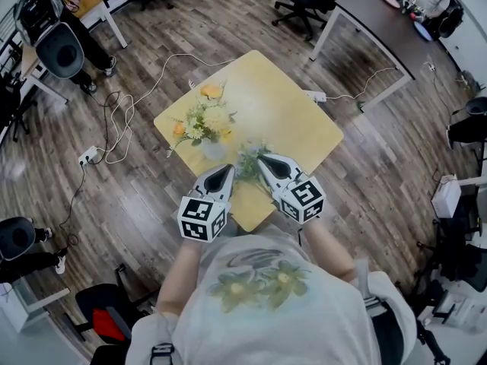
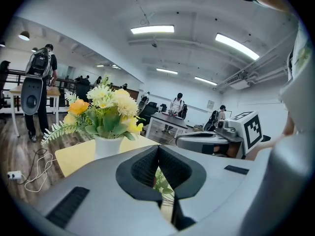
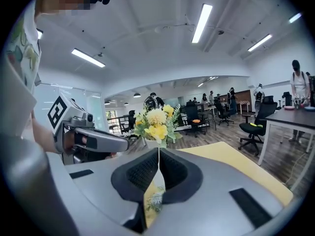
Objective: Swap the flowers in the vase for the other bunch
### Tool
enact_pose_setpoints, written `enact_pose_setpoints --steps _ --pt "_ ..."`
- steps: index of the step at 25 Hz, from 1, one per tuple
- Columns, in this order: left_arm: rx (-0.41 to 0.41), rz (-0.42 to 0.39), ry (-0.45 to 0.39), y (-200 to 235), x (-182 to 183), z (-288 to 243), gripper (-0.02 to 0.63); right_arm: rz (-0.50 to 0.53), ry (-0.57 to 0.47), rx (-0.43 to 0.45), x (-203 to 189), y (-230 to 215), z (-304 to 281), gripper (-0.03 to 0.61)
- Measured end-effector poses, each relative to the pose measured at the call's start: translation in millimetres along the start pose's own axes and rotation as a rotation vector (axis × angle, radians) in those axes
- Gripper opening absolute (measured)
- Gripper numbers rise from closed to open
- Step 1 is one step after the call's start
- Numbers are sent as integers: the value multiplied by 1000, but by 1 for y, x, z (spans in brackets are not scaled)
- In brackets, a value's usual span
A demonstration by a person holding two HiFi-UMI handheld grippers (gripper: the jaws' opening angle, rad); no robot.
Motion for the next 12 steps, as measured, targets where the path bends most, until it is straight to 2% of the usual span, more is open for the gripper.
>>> enact_pose_setpoints --steps 12 --pt "-6 7 22 -2 -8 -5 18 -27 25 -16 -14 -2 7 43"
Point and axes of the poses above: the fingertips, and each gripper's own axes: z backward along the fingers, y to its left, x out of its top, the point moved 8 cm from there along z, backward along the fingers, and after that the axes turned 6 degrees about z, right-handed, at the moved point
